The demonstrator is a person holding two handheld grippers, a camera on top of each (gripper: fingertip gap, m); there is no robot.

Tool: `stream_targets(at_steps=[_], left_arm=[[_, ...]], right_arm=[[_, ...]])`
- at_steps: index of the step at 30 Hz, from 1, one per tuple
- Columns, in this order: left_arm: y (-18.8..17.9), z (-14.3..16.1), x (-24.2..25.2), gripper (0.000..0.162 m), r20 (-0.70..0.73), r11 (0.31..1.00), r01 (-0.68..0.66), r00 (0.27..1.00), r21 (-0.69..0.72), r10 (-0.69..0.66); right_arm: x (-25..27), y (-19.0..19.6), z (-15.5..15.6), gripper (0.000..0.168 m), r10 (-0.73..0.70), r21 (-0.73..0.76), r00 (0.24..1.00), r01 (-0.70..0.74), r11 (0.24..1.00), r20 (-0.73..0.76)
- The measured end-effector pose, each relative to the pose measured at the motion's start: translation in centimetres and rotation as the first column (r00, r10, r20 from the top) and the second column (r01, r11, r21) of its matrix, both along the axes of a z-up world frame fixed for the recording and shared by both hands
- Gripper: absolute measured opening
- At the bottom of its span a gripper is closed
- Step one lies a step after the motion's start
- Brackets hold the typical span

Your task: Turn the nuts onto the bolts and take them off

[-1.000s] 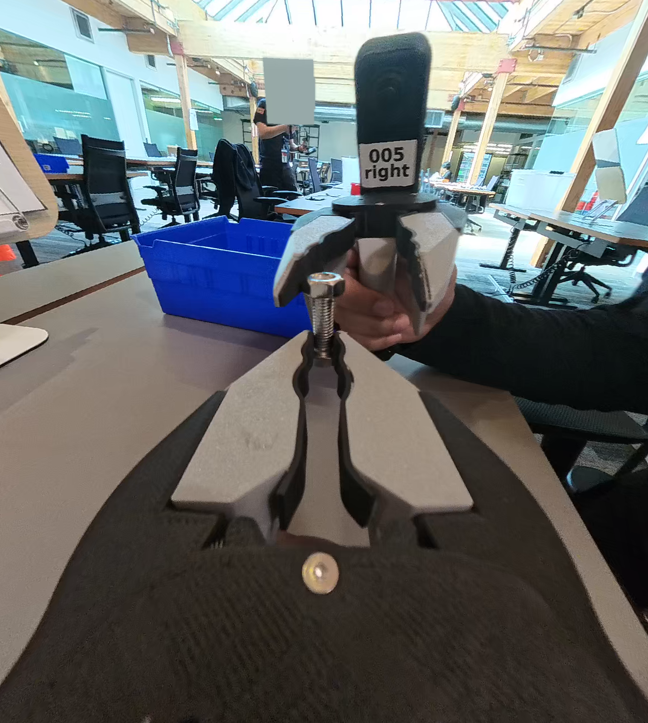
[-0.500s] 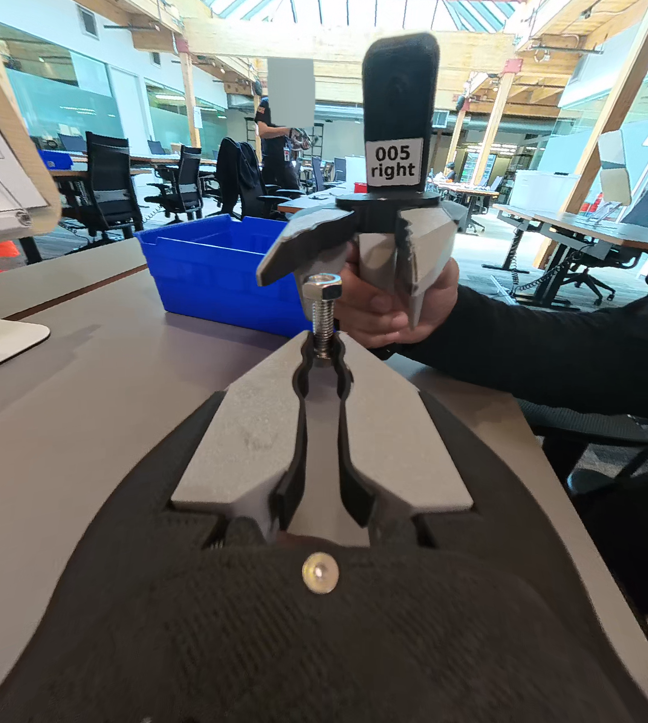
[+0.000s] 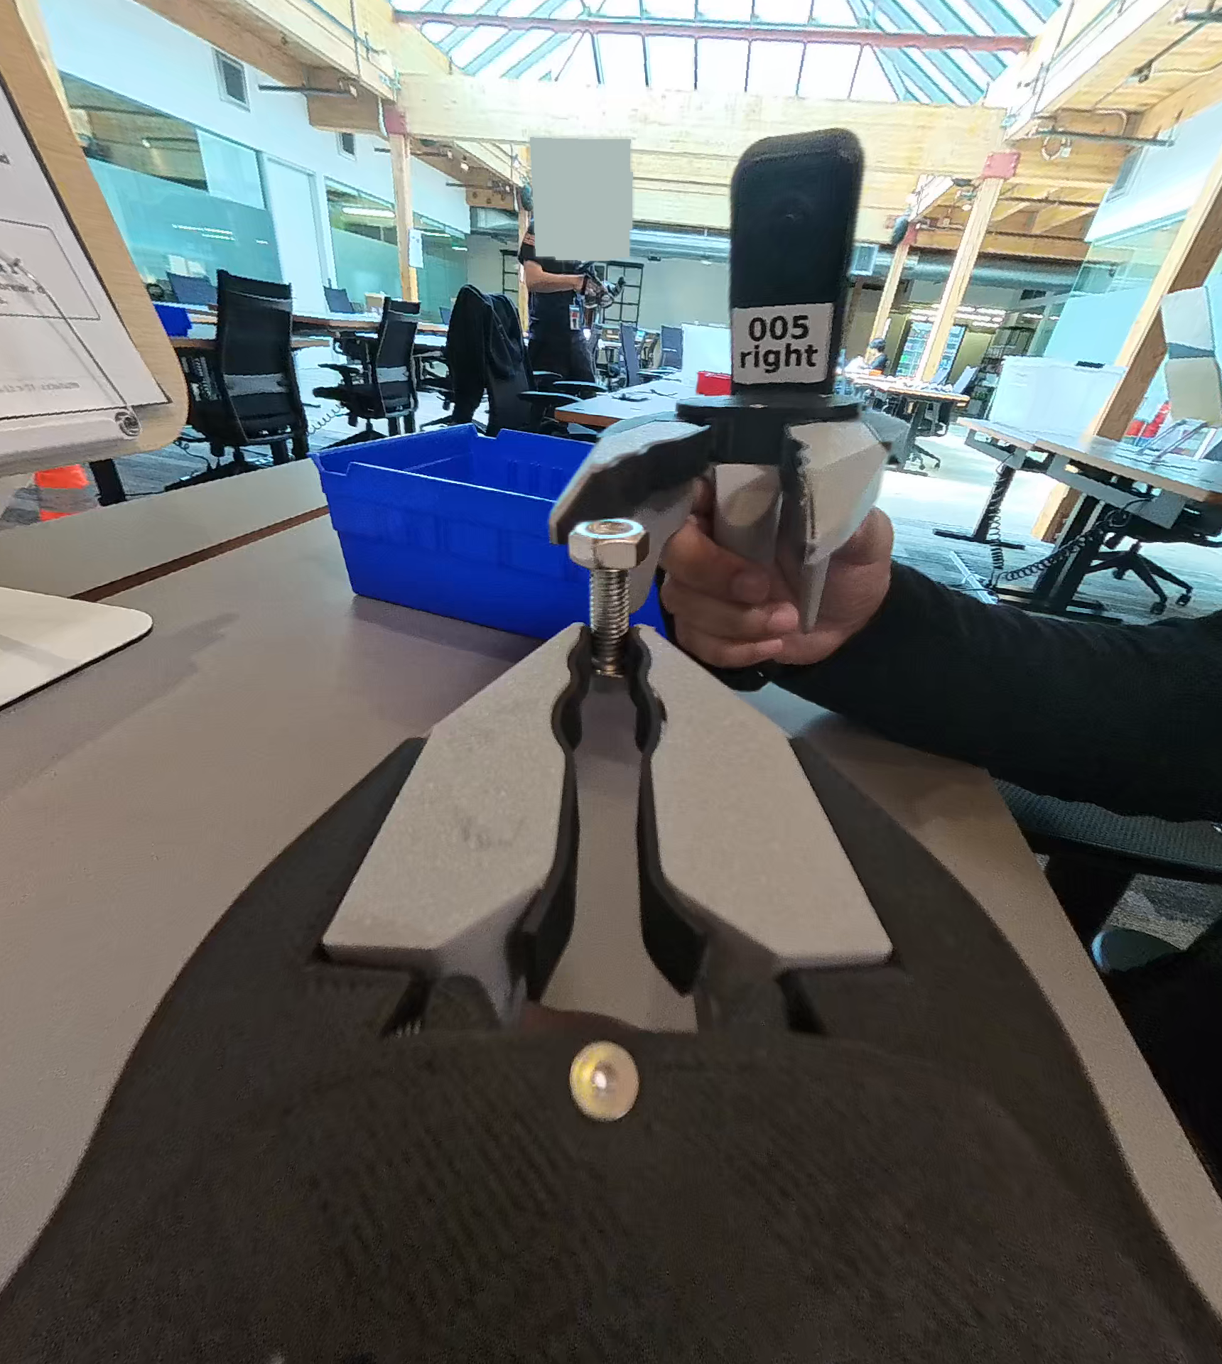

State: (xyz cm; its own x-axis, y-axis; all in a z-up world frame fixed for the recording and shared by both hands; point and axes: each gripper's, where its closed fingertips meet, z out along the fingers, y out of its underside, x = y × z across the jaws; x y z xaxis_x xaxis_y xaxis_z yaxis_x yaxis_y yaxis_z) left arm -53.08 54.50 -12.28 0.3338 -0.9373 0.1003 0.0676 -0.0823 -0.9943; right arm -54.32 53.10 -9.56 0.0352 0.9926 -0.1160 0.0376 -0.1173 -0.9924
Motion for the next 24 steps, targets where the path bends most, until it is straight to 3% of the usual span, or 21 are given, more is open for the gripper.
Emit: stream_targets(at_steps=[9,24], left_arm=[[-1.3,-0.3,1.8,0.007,-0.016,0.998,0.053,0.998,0.016,-0.053],[0.1,0.4,-0.1,0.006,0.022,1.000,-0.004,1.000,0.002,0.004]], right_arm=[[-3.2,-2.0,-1.0,0.064,0.089,-0.010,0.996,-0.089,0.996,0.029],[-0.8,-0.1,0.1,0.064,0.002,-0.020,1.000,-0.002,1.000,-0.018]])
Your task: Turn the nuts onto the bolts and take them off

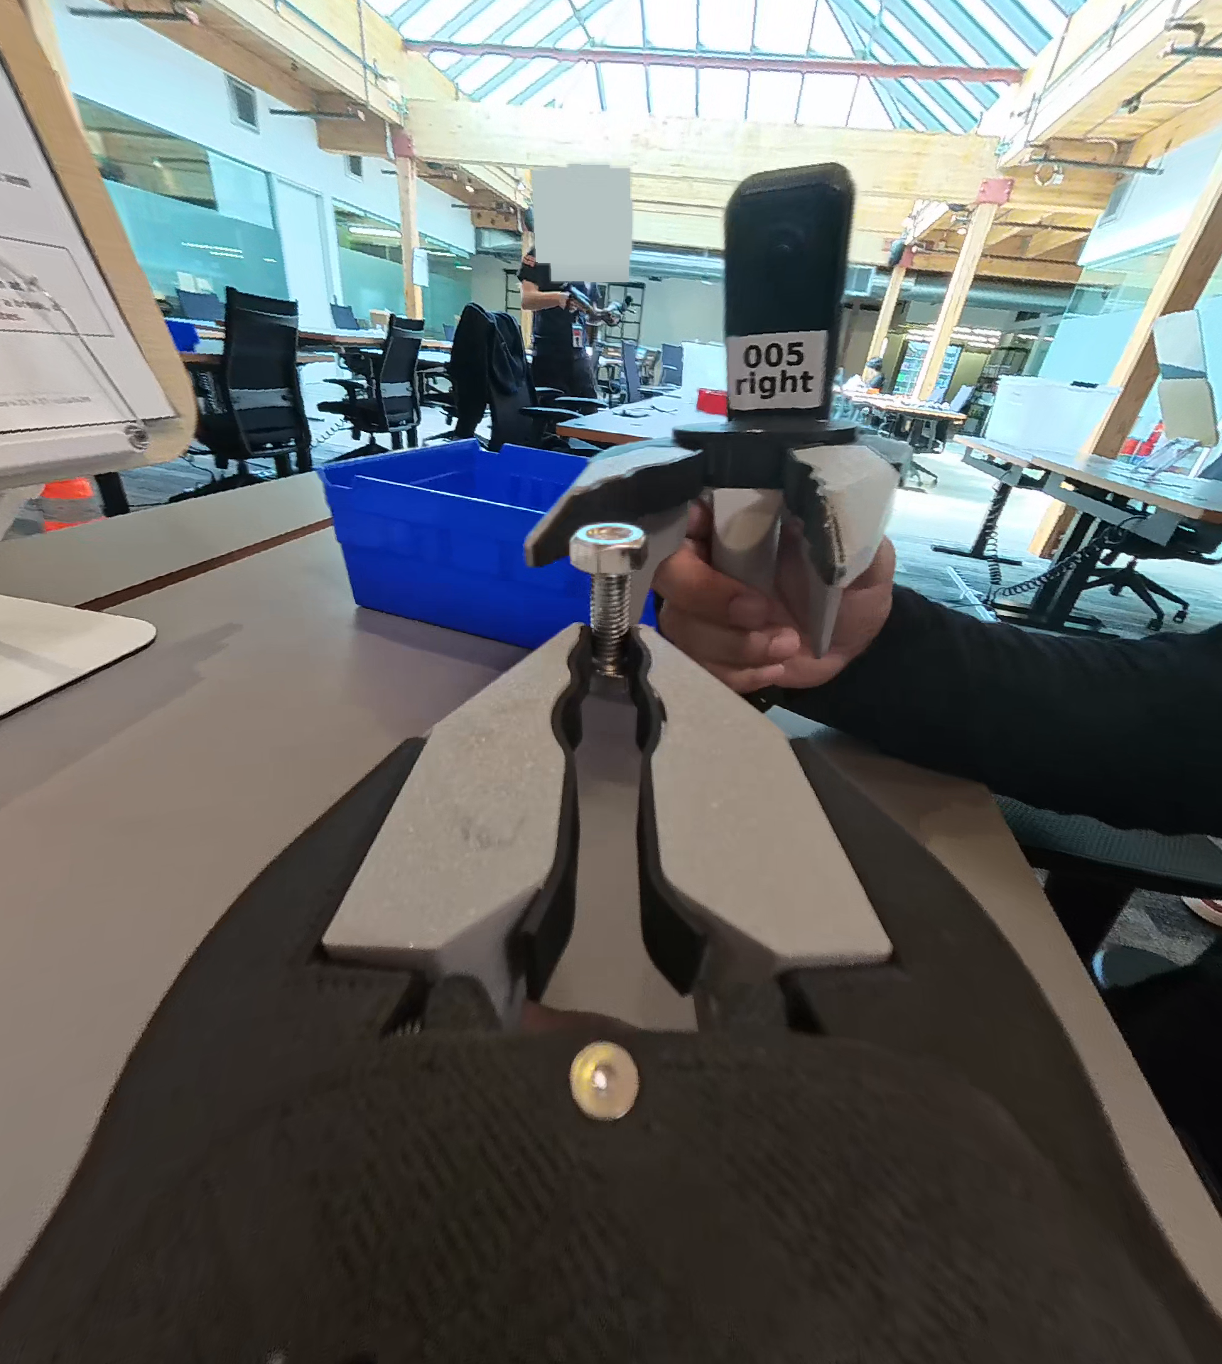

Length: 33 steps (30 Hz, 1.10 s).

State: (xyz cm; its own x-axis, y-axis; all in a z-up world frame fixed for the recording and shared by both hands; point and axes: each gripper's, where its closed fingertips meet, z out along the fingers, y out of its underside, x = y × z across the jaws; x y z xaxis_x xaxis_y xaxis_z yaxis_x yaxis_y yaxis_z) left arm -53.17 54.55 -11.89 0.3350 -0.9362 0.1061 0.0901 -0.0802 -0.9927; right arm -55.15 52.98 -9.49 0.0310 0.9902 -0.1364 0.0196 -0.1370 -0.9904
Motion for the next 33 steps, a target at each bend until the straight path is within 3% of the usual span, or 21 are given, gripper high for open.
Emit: stream_targets(at_steps=[8,19,30,33], left_arm=[[-1.5,-0.3,2.2,0.006,-0.031,0.998,0.050,0.998,0.023,-0.049],[0.6,0.2,-0.6,0.006,0.011,0.999,-0.040,0.999,-0.007,0.040],[-1.5,-0.8,2.4,0.006,-0.040,0.998,0.064,0.997,-0.007,-0.064],[-1.0,-0.9,2.2,0.007,-0.047,0.999,0.038,0.998,0.002,-0.038]], right_arm=[[-2.9,-1.7,-1.0,0.072,0.068,0.011,0.997,-0.068,0.998,0.036],[-0.6,0.0,-0.4,0.070,-0.014,0.009,1.000,0.014,1.000,0.012],[-2.8,-1.2,-0.8,0.073,0.035,0.028,0.999,-0.036,0.999,0.032],[-2.9,-1.5,-1.0,0.072,0.049,0.025,0.998,-0.050,0.998,0.039]])
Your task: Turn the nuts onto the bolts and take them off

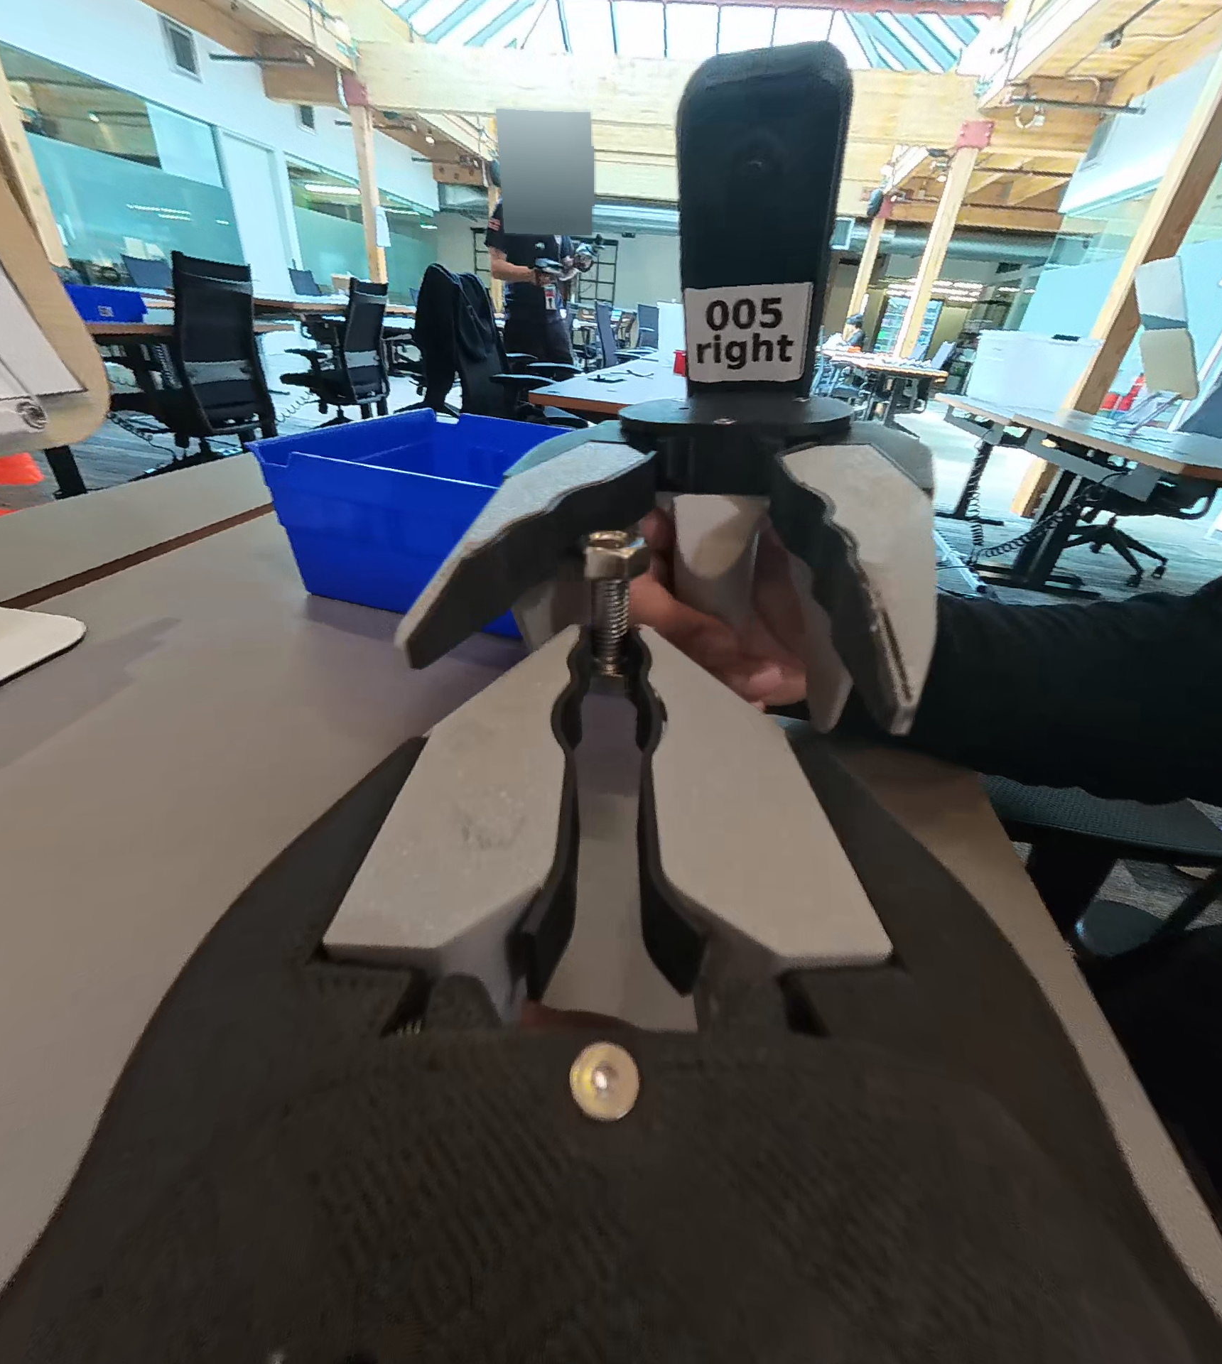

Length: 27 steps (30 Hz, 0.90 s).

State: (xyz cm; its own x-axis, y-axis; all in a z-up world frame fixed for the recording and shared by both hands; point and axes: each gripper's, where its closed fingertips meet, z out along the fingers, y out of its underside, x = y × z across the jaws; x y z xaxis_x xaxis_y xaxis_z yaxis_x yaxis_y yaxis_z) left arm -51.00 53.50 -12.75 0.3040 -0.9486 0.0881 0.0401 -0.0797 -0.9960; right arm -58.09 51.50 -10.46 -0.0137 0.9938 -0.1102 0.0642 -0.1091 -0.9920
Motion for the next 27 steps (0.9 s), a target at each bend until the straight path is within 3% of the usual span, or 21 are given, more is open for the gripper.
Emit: stream_targets(at_steps=[10,21,27], left_arm=[[2.1,1.9,-3.8,0.007,0.106,0.995,-0.096,0.989,-0.026,0.099],[-0.7,1.2,0.6,0.006,0.048,1.000,0.020,0.999,0.004,-0.020],[0.3,1.0,-0.3,0.006,0.054,1.000,-0.022,0.998,-0.009,0.023]], right_arm=[[2.7,1.5,0.9,0.071,-0.066,-0.017,0.997,0.065,0.998,-0.045],[-0.5,-0.1,0.3,0.077,-0.002,-0.012,1.000,0.002,1.000,-0.020],[-0.2,0.1,0.3,0.075,-0.011,-0.011,1.000,0.010,1.000,-0.023]])
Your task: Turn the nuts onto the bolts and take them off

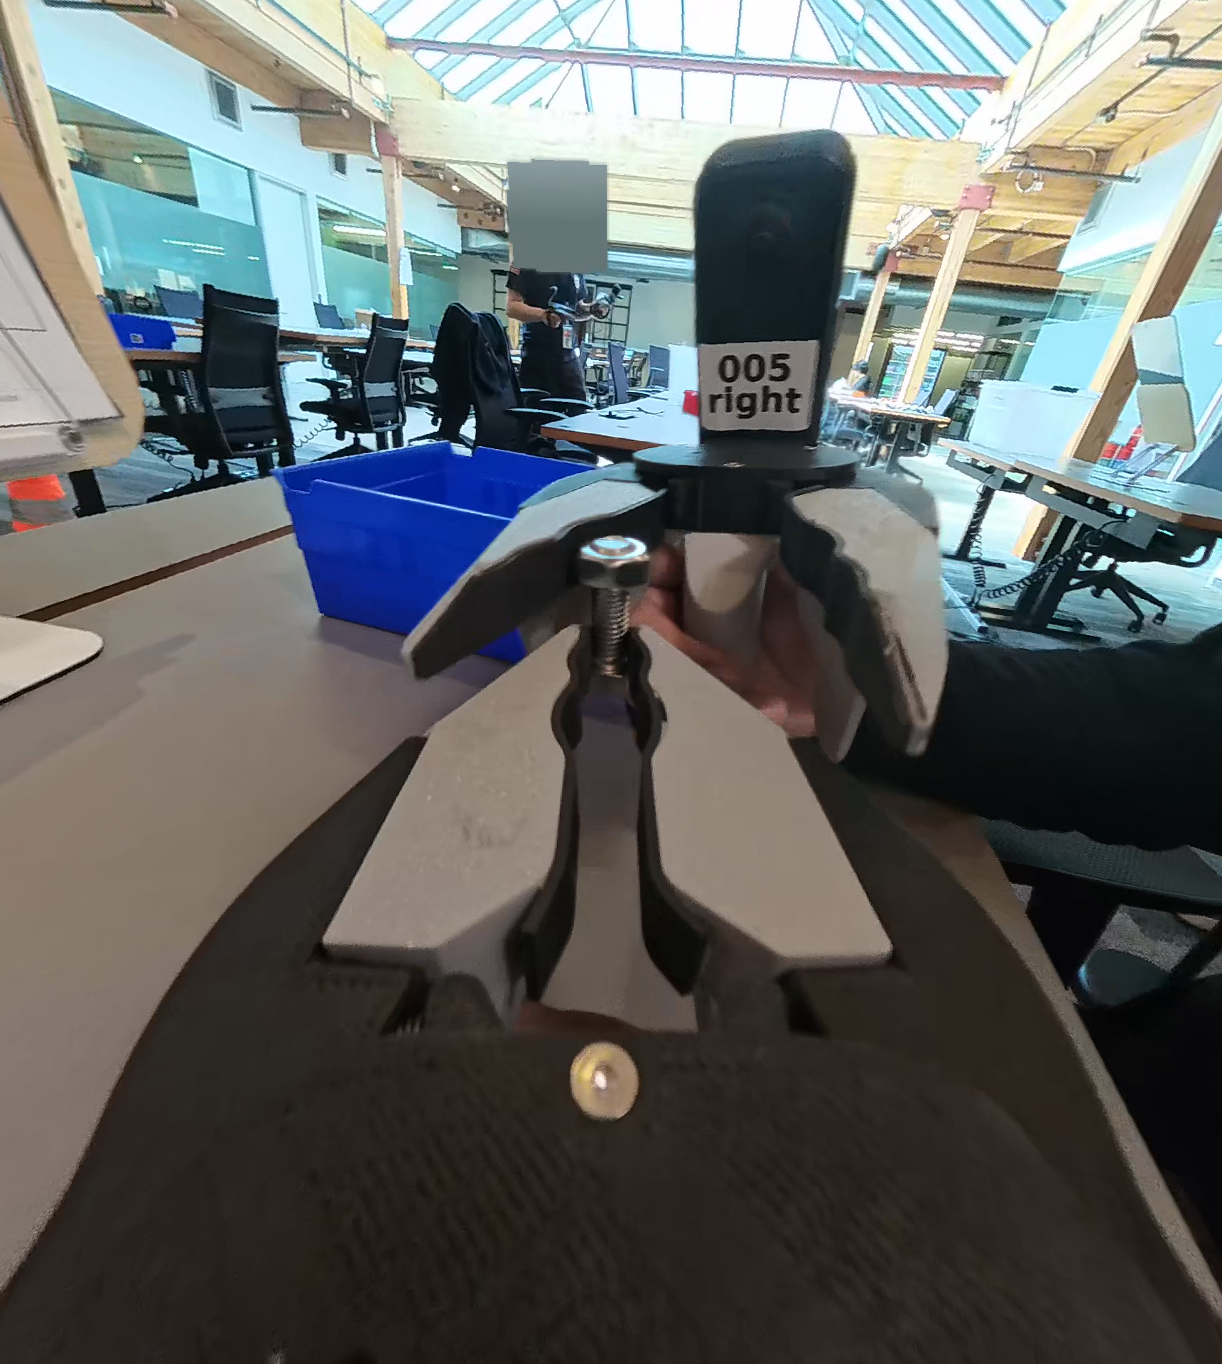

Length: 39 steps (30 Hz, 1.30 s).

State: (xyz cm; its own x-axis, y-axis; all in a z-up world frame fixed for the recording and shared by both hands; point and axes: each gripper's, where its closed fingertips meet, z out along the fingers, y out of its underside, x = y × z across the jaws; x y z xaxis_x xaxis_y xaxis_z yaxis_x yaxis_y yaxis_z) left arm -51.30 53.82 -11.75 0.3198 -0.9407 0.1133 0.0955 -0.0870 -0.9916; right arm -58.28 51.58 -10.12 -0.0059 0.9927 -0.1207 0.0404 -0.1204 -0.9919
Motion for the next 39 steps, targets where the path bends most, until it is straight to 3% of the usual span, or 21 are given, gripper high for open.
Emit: stream_targets(at_steps=[4,9,21,34,39], left_arm=[[1.4,-0.3,-1.8,0.006,-0.002,0.998,-0.058,0.998,-0.019,0.058],[2.3,0.6,-3.6,0.006,0.060,0.995,-0.087,0.994,-0.048,0.089],[-1.0,0.2,1.0,0.006,0.005,0.999,0.045,0.999,-0.001,-0.045],[2.4,0.8,-3.6,0.006,0.056,0.993,-0.111,0.992,-0.035,0.113],[2.5,1.3,-4.3,0.006,0.075,0.993,-0.113,0.990,-0.038,0.116]], right_arm=[[1.1,1.0,0.1,0.081,-0.050,0.004,0.999,0.050,0.999,0.003],[2.1,1.5,0.7,0.076,-0.066,-0.010,0.997,0.066,0.998,-0.028],[-0.5,-0.1,-0.1,0.084,-0.001,0.003,1.000,0.001,1.000,0.001],[1.6,1.0,0.6,0.082,-0.052,-0.007,0.998,0.051,0.999,-0.032],[2.5,1.7,1.3,0.082,-0.078,-0.012,0.995,0.078,0.997,-0.056]])
